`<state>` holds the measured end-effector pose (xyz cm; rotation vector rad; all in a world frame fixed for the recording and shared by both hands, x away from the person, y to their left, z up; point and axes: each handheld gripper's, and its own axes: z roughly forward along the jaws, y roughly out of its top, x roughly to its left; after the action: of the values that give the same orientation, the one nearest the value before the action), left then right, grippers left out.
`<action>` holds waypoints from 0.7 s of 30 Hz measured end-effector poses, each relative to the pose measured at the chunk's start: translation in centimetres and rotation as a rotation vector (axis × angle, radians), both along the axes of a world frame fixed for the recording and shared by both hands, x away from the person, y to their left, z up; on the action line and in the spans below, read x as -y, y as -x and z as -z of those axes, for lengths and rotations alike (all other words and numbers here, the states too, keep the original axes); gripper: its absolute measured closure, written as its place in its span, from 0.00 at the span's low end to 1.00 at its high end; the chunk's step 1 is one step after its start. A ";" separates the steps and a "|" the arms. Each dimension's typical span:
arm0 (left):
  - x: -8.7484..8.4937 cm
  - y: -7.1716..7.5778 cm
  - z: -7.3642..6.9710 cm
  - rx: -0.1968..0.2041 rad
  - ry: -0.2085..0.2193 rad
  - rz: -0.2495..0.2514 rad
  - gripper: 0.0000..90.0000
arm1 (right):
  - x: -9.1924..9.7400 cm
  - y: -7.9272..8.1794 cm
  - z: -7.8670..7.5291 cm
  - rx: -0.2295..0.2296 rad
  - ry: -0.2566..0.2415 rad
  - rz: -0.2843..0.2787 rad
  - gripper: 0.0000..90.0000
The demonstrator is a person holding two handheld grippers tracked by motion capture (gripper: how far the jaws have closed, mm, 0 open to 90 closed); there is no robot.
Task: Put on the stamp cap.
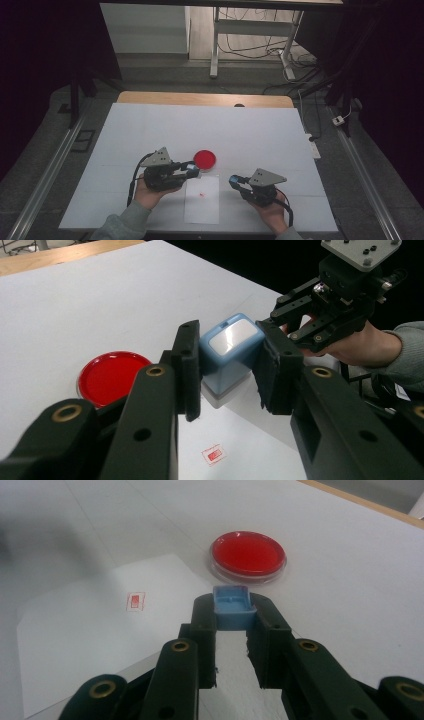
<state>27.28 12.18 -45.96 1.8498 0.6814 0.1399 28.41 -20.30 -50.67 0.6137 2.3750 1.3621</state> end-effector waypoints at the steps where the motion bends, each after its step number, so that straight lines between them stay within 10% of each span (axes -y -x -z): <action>1: 0.0 0.0 0.0 0.000 0.000 0.001 0.72 | -0.1 0.0 0.0 0.003 0.003 0.001 0.82; 21: 0.5 0.0 0.1 -0.002 -0.009 0.015 0.72 | -1.8 0.0 0.2 -0.004 -0.011 -0.035 0.82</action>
<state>27.31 11.66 -46.08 1.8630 0.6695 0.1316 28.38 -18.50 -50.85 0.5806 2.3936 1.3908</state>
